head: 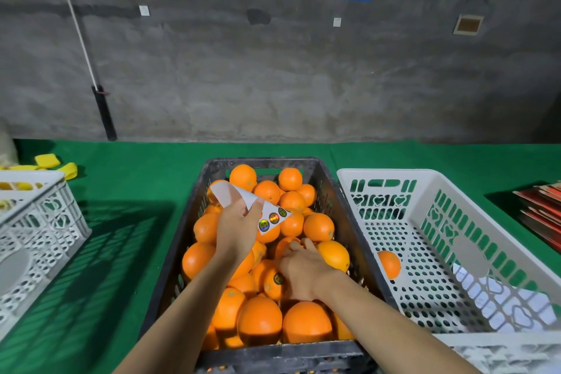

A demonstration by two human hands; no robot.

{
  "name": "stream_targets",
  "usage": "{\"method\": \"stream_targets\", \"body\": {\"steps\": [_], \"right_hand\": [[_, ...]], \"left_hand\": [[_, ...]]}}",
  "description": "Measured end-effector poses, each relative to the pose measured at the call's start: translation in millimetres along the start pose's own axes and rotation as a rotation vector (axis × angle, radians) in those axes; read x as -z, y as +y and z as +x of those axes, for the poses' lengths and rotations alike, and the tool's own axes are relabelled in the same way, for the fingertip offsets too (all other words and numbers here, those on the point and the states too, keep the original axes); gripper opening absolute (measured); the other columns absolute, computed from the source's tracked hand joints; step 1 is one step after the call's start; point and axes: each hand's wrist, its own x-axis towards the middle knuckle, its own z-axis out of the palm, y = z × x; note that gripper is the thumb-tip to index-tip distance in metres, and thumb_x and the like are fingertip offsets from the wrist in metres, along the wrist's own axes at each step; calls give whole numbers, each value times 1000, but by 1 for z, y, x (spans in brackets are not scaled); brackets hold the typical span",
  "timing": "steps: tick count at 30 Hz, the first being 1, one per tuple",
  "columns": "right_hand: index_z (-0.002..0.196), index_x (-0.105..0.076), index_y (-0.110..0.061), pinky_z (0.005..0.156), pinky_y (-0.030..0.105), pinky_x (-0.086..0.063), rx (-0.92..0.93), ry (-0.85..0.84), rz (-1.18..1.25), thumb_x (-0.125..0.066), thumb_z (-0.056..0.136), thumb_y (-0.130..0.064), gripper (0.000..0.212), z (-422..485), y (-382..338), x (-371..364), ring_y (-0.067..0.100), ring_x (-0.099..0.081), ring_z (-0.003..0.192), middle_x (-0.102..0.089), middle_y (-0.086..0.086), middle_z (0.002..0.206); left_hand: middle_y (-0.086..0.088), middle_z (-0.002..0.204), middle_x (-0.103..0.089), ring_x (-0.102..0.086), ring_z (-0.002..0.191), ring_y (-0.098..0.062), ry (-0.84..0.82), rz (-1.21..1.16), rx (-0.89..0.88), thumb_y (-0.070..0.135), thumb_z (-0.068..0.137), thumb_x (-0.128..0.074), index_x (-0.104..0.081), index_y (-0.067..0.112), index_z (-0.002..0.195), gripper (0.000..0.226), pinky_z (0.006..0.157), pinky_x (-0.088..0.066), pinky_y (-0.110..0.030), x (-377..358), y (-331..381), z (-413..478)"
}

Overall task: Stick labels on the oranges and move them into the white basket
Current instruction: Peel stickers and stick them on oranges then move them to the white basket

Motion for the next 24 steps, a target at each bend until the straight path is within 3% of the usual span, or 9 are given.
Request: {"method": "stream_targets", "body": {"steps": [4, 7, 9, 11, 13, 16, 20, 22, 24], "right_hand": [[114, -60, -17, 96, 41, -39, -121, 250, 288, -73, 73, -63, 63, 0, 2, 3, 26, -48, 114, -57, 5, 119], [116, -59, -23, 83, 32, -48, -281, 506, 809, -71, 74, -69, 63, 2, 3, 13, 17, -56, 106, -58, -6, 112], [104, -60, -25, 78, 26, -49, -376, 665, 1258, -70, 78, -67, 51, 1, 5, 19, 17, -62, 100, -62, -7, 102], [103, -63, -16, 74, 31, -57, -472, 757, 1806, -63, 85, -65, 53, 2, 14, 25, 23, -68, 91, -68, 6, 98], [118, -59, -11, 71, 37, -59, -460, 796, 2284, -52, 91, -66, 62, -2, 27, 28, 28, -68, 92, -65, 16, 109], [125, -53, -2, 70, 43, -54, -431, 874, 2734, -45, 91, -72, 78, -8, 48, 26, 34, -59, 103, -57, 22, 120], [130, -50, -6, 73, 47, -51, -354, 970, 2802, -48, 86, -76, 82, -11, 54, 25, 39, -51, 110, -56, 22, 116], [129, -50, -13, 69, 44, -53, -378, 926, 2650, -51, 87, -71, 72, -10, 49, 28, 34, -59, 96, -60, 19, 110], [123, -56, -16, 60, 36, -51, -401, 887, 2313, -58, 86, -63, 59, -9, 38, 29, 23, -61, 73, -63, 12, 96]], "left_hand": [[-9, 57, -49, -42, 47, -7, 137, 8, -123, 37, 102, -52, -35, 13, 66, 46, 46, -28, -24, 6, 5, -4], [5, 60, -49, -48, 50, -2, 362, -7, -84, 37, 104, -46, -35, 22, 66, 42, 46, -33, -14, 10, 13, -4], [6, 64, -52, -50, 54, -2, 435, -61, 2, 38, 105, -43, -41, 19, 68, 41, 48, -37, -6, 12, 16, -4], [5, 65, -54, -52, 52, -3, 410, -100, 54, 39, 105, -42, -46, 15, 74, 40, 45, -37, -4, 12, 14, -4], [5, 67, -55, -54, 52, 0, 361, -85, 43, 38, 105, -42, -50, 10, 82, 37, 42, -38, -10, 12, 14, -4], [5, 62, -50, -51, 47, 4, 271, -155, -29, 31, 106, -43, -45, 11, 79, 34, 39, -32, -10, 9, 17, -8], [5, 54, -52, -48, 44, -2, 153, -211, -20, 31, 106, -45, -43, 14, 71, 38, 41, -32, -15, 8, 14, -7], [3, 66, -65, -62, 58, -11, 88, -242, 39, 34, 105, -47, -55, 13, 82, 32, 53, -50, -28, 7, 13, -6], [-3, 76, -73, -70, 67, -12, 30, -276, 69, 34, 103, -51, -63, 5, 91, 34, 66, -58, -39, 7, 13, -5]]}}
